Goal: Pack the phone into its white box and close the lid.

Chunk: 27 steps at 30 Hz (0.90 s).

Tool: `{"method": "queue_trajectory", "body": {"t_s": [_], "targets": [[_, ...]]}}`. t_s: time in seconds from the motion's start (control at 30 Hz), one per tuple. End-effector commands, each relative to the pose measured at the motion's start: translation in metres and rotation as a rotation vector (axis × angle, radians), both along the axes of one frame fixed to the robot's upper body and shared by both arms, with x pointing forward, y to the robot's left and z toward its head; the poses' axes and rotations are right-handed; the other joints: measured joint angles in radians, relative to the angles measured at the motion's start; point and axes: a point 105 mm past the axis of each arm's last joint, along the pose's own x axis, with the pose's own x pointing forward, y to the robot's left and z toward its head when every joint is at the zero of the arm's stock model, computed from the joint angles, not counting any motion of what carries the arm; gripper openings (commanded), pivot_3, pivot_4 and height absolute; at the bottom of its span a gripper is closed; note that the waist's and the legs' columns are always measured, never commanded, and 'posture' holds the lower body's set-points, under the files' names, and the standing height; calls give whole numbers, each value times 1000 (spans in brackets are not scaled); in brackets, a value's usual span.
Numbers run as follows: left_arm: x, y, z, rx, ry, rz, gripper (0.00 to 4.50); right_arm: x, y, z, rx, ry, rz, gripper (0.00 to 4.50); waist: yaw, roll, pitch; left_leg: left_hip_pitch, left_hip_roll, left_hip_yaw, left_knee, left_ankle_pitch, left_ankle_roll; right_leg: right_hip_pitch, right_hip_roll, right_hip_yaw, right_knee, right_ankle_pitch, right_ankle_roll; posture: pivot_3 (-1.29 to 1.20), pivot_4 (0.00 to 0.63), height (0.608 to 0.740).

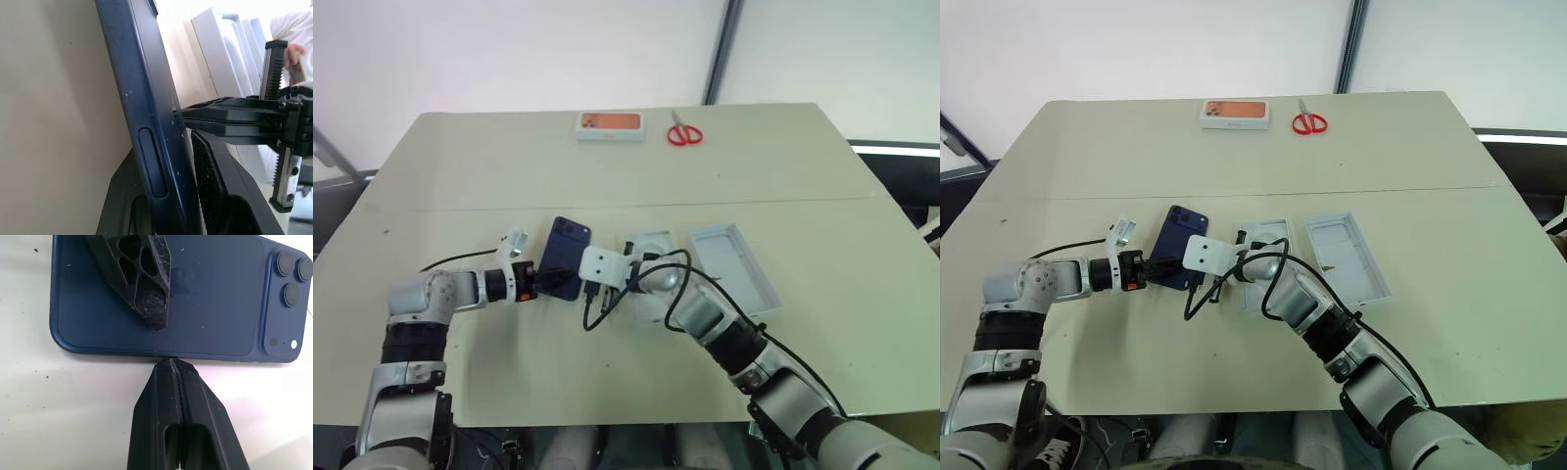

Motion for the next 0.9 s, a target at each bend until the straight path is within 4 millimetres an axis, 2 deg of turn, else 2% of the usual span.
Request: {"method": "queue_trajectory", "body": {"t_s": [0.03, 0.07, 0.27, 0.43, 0.53, 0.63, 0.73, 0.87, 0.9], "targets": [[-5, -1, -13, -3, 65, 18, 394, 3, -2, 5, 10, -25, -11, 0, 1, 0, 0, 0, 0, 0, 0, 0, 0, 0, 0, 0, 0, 0, 0, 0, 150, 740], [-5, -1, -13, -1, 63, 22, 64, 3, -2, 6, 10, -25, -11, 0, 0, 0, 0, 0, 0, 0, 0, 0, 0, 1, 0, 0, 0, 0, 0, 0, 150, 740], [-7, -1, -11, -58, 74, 46, 34, 1, -1, 12, 56, -28, -3, 0, 0, 0, 0, 0, 0, 0, 0, 0, 0, 0, 0, 0, 0, 0, 0, 0, 150, 740], [0, 6, 16, -236, 27, 120, 34, -5, -5, 52, 345, 60, -4, 0, -2, -1, 1, -1, 0, 0, 0, 0, 0, -1, 0, 0, 0, 0, 0, 0, 150, 740], [2, 5, 37, -366, -12, 148, 34, -7, -20, 81, 539, 170, -6, 0, -4, -2, 1, -4, 2, 0, 0, 0, 0, -2, 1, 0, 0, 0, 0, 0, 150, 740], [1, -6, 51, -431, -38, 146, 34, -5, -51, 94, 602, 175, -19, 870, -1, -3, 2, -8, 2, 0, 1, 0, -1, -3, 1, 0, 0, 0, 0, 0, 150, 740], [0, -32, 60, -502, -46, 128, 34, -5, -86, 92, 537, 109, -37, 2372, 10, -5, 3, -8, 1, -1, 2, 0, 0, -4, 0, -1, -1, 0, 0, 0, 150, 740], [-7, -62, 66, -556, -44, 105, 34, -14, -115, 85, 467, 78, -29, 4418, 6, -7, 4, -9, 1, 1, 2, 0, 0, -2, 0, -1, -2, 0, 0, 0, 150, 740], [-9, -68, 66, -544, -57, 107, 34, -17, -121, 82, 458, 81, -27, 4468, 0, -7, 5, -9, 1, 1, 1, 0, 0, -2, 0, -1, -2, 0, 0, 0, 150, 740]]}}
